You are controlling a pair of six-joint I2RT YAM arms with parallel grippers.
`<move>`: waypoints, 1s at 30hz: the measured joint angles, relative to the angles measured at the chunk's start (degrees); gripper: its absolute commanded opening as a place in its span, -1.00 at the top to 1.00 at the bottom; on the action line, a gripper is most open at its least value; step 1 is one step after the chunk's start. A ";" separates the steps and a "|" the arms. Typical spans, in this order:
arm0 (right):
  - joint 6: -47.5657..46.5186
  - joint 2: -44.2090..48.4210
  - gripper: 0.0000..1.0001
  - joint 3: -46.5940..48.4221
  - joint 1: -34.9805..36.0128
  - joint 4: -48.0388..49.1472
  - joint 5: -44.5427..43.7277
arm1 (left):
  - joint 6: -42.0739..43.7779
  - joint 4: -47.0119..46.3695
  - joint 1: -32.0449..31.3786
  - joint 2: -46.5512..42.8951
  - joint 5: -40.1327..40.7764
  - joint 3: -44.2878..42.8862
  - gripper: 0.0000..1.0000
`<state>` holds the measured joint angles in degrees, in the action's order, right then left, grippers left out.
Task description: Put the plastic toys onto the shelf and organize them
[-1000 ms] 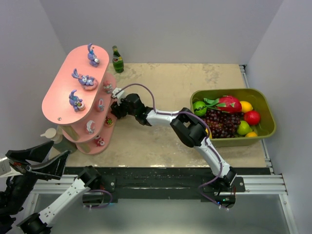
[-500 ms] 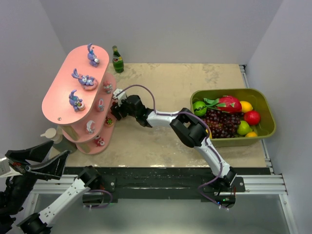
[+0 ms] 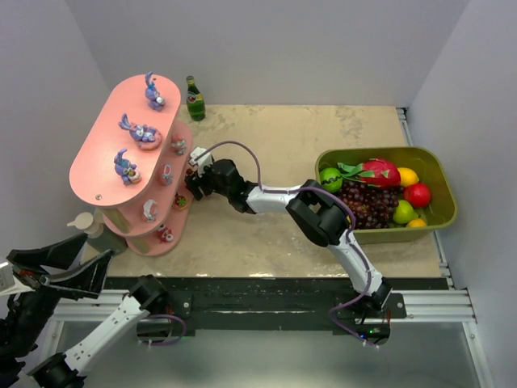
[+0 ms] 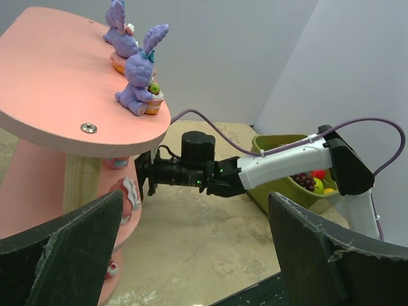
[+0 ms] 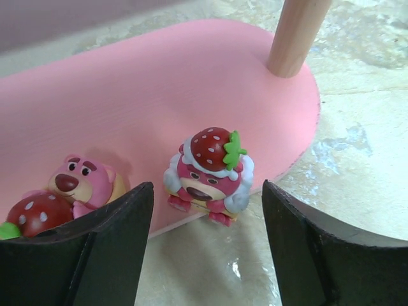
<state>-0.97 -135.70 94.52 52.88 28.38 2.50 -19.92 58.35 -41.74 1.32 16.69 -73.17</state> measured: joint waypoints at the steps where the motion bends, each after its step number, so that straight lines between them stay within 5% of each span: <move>1: -0.02 0.55 -0.43 -0.52 0.00 0.11 -0.04 | 0.00 -0.02 0.00 0.00 0.00 -0.11 -0.99; 8: 1.40 5.62 -0.40 -5.14 0.00 3.21 -0.04 | 0.00 -0.02 0.00 0.00 -0.02 -0.57 -0.99; 20: 19.06 10.49 0.42 -13.20 0.00 6.43 -3.58 | 0.00 -0.02 0.00 0.02 -0.04 -1.11 -0.99; 30: 30.97 9.94 0.57 -13.90 0.00 5.97 -4.94 | 0.00 -0.02 0.00 0.07 -0.07 -1.22 -0.99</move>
<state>30.00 -125.75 80.62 52.88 34.35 -2.44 -19.92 58.33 -41.74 1.39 16.62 -74.39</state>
